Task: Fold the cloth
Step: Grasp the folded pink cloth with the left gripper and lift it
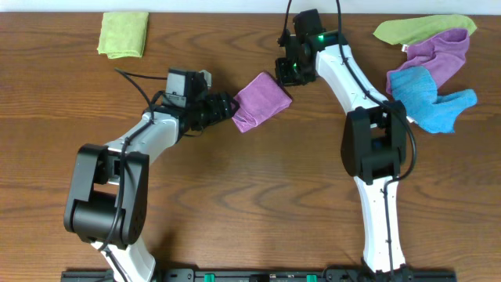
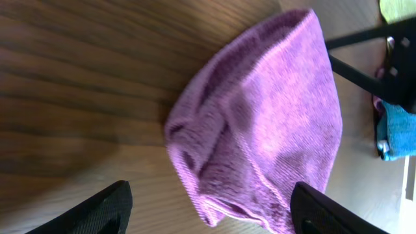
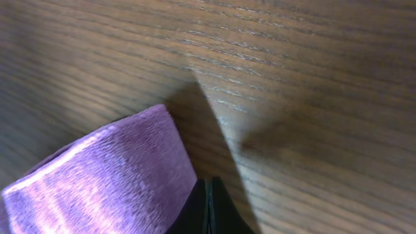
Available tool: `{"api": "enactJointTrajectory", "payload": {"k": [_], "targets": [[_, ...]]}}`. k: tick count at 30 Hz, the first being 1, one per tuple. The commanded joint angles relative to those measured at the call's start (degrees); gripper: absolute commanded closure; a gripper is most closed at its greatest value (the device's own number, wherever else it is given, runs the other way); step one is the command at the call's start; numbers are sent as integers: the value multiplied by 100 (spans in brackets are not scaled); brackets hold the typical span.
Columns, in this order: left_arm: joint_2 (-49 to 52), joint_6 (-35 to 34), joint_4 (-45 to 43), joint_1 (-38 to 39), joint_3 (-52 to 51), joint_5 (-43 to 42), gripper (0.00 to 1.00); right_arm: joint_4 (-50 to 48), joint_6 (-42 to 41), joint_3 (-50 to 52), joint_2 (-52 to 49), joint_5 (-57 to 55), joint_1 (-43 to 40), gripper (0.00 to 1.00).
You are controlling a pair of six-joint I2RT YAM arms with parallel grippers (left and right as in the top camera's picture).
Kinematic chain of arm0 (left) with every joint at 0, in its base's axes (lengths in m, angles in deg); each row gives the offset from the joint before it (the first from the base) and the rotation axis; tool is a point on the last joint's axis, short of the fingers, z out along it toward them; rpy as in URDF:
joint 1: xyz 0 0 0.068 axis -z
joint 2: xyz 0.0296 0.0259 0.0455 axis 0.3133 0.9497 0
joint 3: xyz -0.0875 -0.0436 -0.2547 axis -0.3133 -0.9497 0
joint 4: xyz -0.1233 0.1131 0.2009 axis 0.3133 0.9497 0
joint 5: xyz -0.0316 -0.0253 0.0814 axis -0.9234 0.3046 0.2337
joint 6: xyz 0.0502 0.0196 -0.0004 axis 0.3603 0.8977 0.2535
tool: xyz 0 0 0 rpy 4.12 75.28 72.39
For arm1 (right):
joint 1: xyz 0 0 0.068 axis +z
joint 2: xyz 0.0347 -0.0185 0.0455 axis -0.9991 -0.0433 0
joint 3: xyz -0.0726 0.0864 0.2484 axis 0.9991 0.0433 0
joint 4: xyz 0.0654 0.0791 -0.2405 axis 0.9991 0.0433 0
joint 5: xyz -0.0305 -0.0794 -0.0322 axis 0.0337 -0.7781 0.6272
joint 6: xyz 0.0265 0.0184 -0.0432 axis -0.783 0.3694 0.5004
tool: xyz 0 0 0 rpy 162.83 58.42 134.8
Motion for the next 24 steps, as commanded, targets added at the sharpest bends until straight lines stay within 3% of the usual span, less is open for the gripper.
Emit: {"api": "enactJointTrajectory", "payload": {"k": [1, 12, 24], "targets": [[68, -24, -17, 153, -17, 114, 20, -7, -120, -9, -166, 66, 39, 99], [232, -63, -17, 251, -17, 398, 18, 116, -116, -9, -262, 214, 234, 98], [516, -455, -247, 256, -17, -68, 18, 247, -118, -9, -262, 396, 352, 99]]}}
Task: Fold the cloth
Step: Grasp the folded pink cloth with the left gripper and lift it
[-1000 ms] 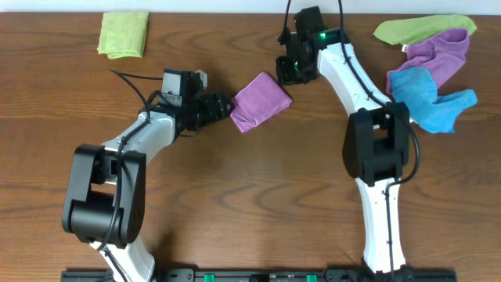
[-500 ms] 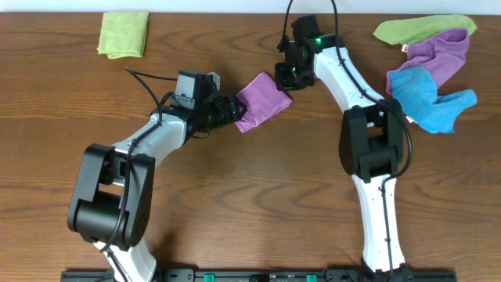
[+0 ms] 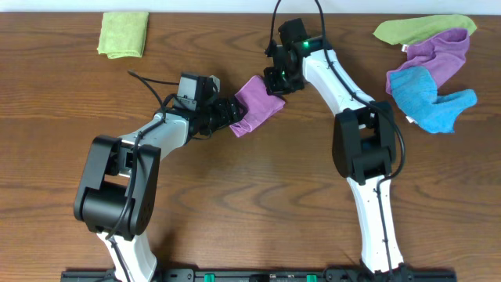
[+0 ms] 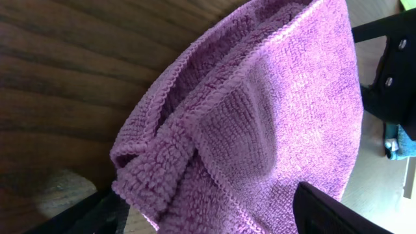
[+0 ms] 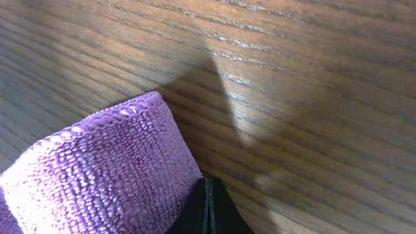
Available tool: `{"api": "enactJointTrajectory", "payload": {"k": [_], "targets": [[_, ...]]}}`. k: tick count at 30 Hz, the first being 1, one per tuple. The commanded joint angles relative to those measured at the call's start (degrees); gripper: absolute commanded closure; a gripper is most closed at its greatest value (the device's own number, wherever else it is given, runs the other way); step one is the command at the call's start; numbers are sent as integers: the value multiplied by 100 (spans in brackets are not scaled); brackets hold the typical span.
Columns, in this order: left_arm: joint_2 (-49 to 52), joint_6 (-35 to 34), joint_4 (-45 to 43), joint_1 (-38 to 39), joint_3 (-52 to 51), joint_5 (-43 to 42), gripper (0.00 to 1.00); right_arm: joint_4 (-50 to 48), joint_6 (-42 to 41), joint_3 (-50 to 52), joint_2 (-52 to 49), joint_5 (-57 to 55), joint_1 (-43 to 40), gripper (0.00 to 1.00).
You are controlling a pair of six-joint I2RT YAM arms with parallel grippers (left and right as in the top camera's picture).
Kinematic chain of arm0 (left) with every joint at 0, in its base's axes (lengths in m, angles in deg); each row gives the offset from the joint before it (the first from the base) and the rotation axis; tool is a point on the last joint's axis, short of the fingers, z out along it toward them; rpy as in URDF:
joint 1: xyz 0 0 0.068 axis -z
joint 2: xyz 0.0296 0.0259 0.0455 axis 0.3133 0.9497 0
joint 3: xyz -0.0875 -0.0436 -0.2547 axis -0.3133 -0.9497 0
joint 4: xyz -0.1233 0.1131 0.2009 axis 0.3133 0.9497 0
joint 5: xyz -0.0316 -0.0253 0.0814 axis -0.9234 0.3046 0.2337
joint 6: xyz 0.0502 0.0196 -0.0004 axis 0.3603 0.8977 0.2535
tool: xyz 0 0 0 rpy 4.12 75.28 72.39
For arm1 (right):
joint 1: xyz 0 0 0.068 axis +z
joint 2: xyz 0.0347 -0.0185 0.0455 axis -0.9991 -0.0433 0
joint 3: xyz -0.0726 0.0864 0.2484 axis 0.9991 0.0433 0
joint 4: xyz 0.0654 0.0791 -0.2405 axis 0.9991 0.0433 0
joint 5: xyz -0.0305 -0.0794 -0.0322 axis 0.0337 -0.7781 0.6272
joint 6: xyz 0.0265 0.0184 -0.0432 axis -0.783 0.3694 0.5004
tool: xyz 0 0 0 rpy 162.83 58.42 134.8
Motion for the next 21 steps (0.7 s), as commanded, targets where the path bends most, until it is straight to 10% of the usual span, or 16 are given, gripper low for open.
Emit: {"api": "enactJointTrajectory", "payload": {"k": [1, 13, 21], "targets": [[149, -136, 9, 17, -17, -98, 18, 59, -85, -9, -103, 282, 57, 98], [149, -131, 96, 37, -17, 52, 21, 181, -83, -9, -103, 275, 291, 98], [151, -131, 184, 55, -20, 120, 62, 186, -83, -9, -103, 256, 278, 99]]}}
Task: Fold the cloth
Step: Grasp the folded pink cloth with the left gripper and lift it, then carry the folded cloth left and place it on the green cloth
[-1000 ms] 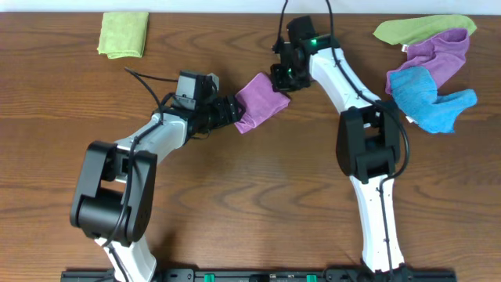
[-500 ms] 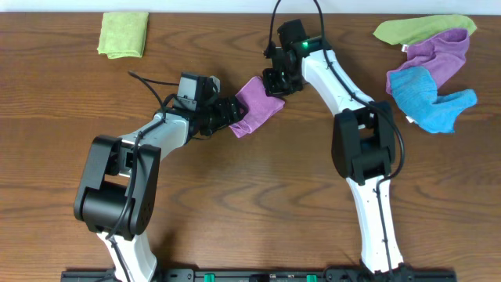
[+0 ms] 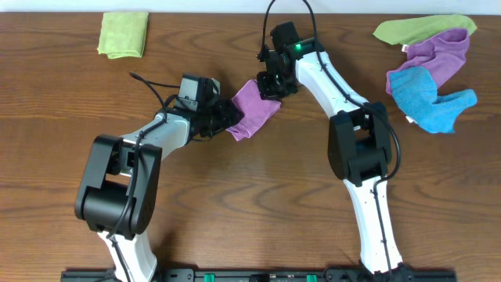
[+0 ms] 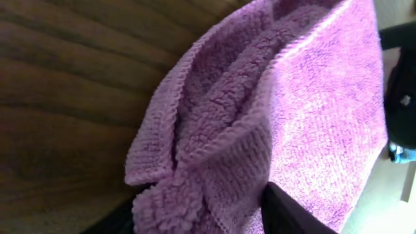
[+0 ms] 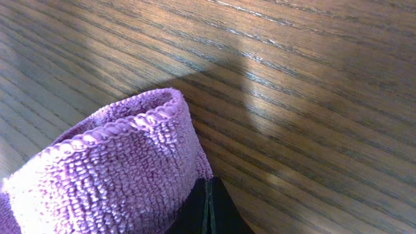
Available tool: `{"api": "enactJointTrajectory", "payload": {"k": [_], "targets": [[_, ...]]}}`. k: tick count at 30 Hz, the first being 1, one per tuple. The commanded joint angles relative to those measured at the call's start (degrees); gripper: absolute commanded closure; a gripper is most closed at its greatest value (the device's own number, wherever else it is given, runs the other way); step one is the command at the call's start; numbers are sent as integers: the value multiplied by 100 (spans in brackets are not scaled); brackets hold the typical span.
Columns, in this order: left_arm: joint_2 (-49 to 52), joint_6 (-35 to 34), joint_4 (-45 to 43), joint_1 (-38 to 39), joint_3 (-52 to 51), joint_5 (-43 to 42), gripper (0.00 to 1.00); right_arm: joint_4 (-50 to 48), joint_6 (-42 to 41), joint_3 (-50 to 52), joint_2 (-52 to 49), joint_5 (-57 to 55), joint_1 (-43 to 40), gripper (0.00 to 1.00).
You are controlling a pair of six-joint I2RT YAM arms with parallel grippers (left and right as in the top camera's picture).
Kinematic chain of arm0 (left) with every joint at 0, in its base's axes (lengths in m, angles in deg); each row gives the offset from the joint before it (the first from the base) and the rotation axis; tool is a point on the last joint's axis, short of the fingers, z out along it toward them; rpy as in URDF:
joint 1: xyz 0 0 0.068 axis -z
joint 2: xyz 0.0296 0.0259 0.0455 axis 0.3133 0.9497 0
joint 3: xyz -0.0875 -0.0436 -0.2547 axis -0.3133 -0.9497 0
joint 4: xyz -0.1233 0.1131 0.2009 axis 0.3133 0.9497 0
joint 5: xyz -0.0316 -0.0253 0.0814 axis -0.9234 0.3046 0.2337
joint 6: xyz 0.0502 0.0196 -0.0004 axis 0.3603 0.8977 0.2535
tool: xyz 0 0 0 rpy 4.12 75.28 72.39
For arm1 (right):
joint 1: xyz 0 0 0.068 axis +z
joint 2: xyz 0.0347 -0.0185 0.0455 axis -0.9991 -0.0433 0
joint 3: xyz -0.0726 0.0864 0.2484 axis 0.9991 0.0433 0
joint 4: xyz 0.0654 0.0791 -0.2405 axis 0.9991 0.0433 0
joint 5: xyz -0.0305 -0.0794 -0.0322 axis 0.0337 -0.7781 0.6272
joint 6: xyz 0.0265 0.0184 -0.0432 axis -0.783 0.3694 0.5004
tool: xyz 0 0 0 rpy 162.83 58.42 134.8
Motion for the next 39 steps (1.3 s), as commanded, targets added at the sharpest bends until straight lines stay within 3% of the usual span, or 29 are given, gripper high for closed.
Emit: {"api": "enactJointTrajectory", "payload": {"k": [1, 2, 5, 15, 22, 29, 39], "targets": [[105, 52, 26, 26, -17, 68, 75, 31, -83, -9, -103, 125, 70, 99], [105, 50, 22, 26, -17, 66, 85, 33, -83, -9, -103, 122, 70, 99], [103, 50, -35, -11, -17, 57, 94, 57, -81, -9, -103, 120, 28, 99], [103, 13, -496, -717, 317, -304, 94, 511, -83, -223, -44, 127, -640, 99], [103, -37, -520, -1325, 1508, -295, 94, 667, -83, -299, -42, 125, -826, 99], [103, -232, -597, -1939, 2544, 413, 94, 675, -83, -299, -35, 127, -817, 99], [157, -651, -1580, -2774, 2688, 798, 94, 671, -83, -299, -35, 125, -820, 98]]}}
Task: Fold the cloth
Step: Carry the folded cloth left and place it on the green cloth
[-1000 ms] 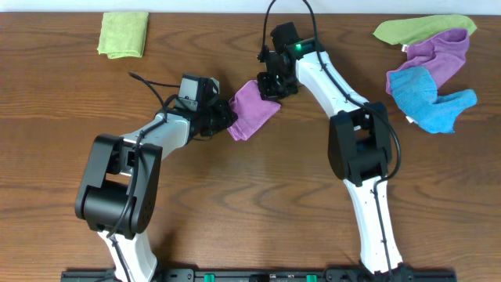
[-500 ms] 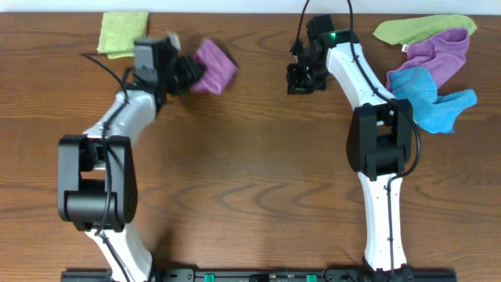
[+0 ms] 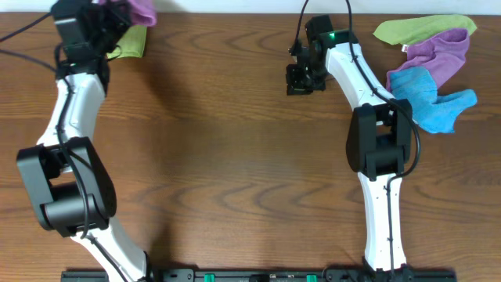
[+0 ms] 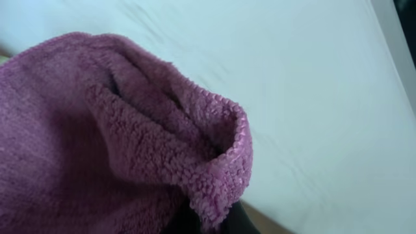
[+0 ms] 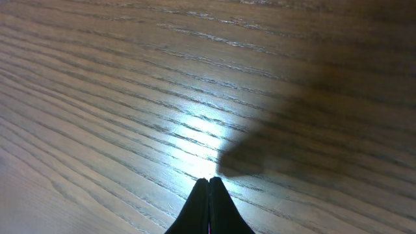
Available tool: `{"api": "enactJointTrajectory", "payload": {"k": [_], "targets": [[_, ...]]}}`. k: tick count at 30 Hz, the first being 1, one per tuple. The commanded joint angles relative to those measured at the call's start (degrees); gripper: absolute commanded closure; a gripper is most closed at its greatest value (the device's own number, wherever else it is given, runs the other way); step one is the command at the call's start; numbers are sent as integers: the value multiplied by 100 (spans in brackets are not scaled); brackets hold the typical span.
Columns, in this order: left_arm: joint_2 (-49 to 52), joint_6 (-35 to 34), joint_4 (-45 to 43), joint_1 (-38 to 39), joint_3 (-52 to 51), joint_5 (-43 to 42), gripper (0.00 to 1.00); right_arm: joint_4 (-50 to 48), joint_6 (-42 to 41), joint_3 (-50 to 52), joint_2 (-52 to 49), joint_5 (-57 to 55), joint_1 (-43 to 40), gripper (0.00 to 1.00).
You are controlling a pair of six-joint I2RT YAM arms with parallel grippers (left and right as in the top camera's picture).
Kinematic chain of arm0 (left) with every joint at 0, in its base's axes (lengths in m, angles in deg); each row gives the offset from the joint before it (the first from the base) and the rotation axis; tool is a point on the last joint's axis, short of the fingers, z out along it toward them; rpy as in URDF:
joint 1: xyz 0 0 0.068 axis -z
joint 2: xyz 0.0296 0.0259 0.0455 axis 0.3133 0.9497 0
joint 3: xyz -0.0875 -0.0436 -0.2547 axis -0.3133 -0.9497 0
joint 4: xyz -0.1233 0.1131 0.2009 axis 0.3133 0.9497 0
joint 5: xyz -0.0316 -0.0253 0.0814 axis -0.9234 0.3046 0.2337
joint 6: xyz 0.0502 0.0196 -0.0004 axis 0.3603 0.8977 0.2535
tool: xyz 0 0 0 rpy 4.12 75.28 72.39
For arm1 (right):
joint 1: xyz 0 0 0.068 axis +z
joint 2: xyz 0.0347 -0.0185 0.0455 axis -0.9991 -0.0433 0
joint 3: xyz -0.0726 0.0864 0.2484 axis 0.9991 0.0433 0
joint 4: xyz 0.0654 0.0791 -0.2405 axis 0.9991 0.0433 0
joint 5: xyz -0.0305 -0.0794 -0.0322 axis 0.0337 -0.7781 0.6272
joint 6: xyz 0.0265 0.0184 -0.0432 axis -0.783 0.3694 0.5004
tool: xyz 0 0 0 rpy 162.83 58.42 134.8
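The folded purple cloth (image 3: 138,9) hangs bunched at the table's far left back corner, above the wood, with my left gripper (image 3: 117,17) shut on it. In the left wrist view the cloth (image 4: 97,143) fills the left side against a white wall, and its fluffy fold is pinched at my left gripper (image 4: 211,224). My right gripper (image 3: 301,78) is at the back middle of the table, shut, with nothing in it. In the right wrist view its fingertips (image 5: 208,195) meet over bare wood.
A folded green cloth (image 3: 131,45) lies just under the held purple one. At the back right lies a pile of loose cloths: a green one (image 3: 411,30), a purple one (image 3: 442,55) and a blue one (image 3: 427,98).
The purple cloth was on the table's middle, left gripper on one end, right gripper shut at the other. Now the left gripper holds it raised at the far left back corner; the right gripper is off it.
The left gripper stood open before the folded purple cloth, the right gripper shut at its far corner. Then the left jaws were around the cloth's near end, then closed on it. Now the cloth is with the left gripper over the green cloth, and the right is empty.
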Motion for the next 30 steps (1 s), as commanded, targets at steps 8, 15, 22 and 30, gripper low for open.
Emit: {"api": "enactJointTrajectory", "payload": {"k": [8, 15, 22, 30], "targets": [[1429, -881, -1025, -101, 1086, -7, 94, 186, -68, -136, -33, 44, 20, 99], [2570, -905, -627, -125, 2308, -98, 94, 415, -68, -181, -26, 44, 20, 99], [2815, -966, -337, -118, 2317, -350, 94, 415, -70, -195, -26, 44, 20, 98], [2811, -1008, -275, -319, 2317, -603, 5, 522, -70, -199, -24, 46, 24, 98]]}}
